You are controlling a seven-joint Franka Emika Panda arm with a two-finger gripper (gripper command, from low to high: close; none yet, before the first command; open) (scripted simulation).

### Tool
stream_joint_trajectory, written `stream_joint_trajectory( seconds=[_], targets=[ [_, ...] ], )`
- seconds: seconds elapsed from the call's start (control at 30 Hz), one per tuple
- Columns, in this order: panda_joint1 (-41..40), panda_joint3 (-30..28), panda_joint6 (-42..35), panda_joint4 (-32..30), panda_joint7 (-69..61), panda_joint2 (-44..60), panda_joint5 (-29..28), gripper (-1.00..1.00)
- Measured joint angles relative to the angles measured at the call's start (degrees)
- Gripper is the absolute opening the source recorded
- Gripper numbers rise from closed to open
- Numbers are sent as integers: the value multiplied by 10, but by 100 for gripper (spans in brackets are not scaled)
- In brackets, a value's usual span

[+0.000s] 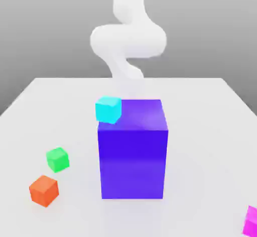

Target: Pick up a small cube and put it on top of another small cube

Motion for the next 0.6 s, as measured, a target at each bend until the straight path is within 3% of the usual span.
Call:
stream_joint_trajectory(
  seconds=[0.3, 0.6],
  targets=[
    [-41, 118, 39, 19, 187, 186, -50, 0],
    [-37, 201, 73, 39, 400, 377, -142, 0]
  ],
)
